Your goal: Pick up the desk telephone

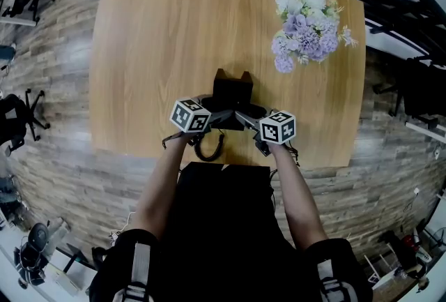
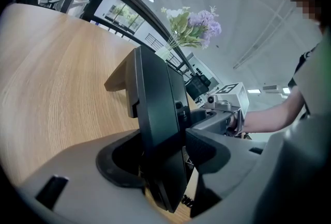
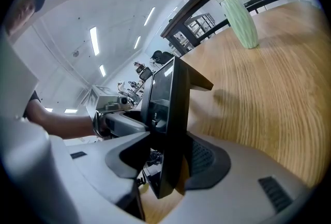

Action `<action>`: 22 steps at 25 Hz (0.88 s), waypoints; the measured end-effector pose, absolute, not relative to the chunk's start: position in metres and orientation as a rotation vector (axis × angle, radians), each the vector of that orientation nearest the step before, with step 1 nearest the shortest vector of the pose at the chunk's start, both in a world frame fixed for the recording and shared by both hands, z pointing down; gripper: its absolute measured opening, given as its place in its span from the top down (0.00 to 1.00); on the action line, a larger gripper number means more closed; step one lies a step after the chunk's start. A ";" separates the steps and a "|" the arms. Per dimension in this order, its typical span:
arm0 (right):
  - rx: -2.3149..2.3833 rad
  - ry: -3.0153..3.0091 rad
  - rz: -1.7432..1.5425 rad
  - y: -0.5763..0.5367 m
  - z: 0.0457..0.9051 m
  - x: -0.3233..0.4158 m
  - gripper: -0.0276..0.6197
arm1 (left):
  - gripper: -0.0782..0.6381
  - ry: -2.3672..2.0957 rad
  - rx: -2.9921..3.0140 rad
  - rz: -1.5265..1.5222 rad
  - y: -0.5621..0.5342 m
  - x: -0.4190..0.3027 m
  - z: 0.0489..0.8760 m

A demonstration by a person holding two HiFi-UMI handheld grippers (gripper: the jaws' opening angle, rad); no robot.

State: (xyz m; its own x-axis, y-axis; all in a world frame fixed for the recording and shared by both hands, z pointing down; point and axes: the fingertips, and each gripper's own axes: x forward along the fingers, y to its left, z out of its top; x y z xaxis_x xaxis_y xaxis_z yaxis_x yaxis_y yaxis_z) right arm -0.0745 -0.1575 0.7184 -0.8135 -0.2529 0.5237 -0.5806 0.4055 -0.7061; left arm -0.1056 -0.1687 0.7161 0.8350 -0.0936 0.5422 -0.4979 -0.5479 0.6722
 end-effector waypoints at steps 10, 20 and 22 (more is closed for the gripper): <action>0.721 -2.342 1.363 -0.157 0.701 -0.084 0.63 | 0.53 -0.445 2.120 0.539 -0.168 -0.116 0.698; 0.730 -2.371 1.316 -0.147 0.667 -0.106 0.63 | 0.53 -0.452 2.151 0.461 -0.158 -0.140 0.665; 0.726 -2.380 1.324 -0.142 0.661 -0.109 0.64 | 0.53 -0.459 2.152 0.456 -0.153 -0.143 0.659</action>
State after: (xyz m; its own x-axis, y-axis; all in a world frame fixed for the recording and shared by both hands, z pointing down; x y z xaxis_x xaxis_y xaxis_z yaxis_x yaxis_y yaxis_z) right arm -0.1091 -0.1424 0.6610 -0.8191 -0.2748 0.5036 -0.5728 0.4408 -0.6911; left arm -0.1427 -0.1531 0.6591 0.8653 -0.1599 0.4751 -0.4763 -0.5580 0.6795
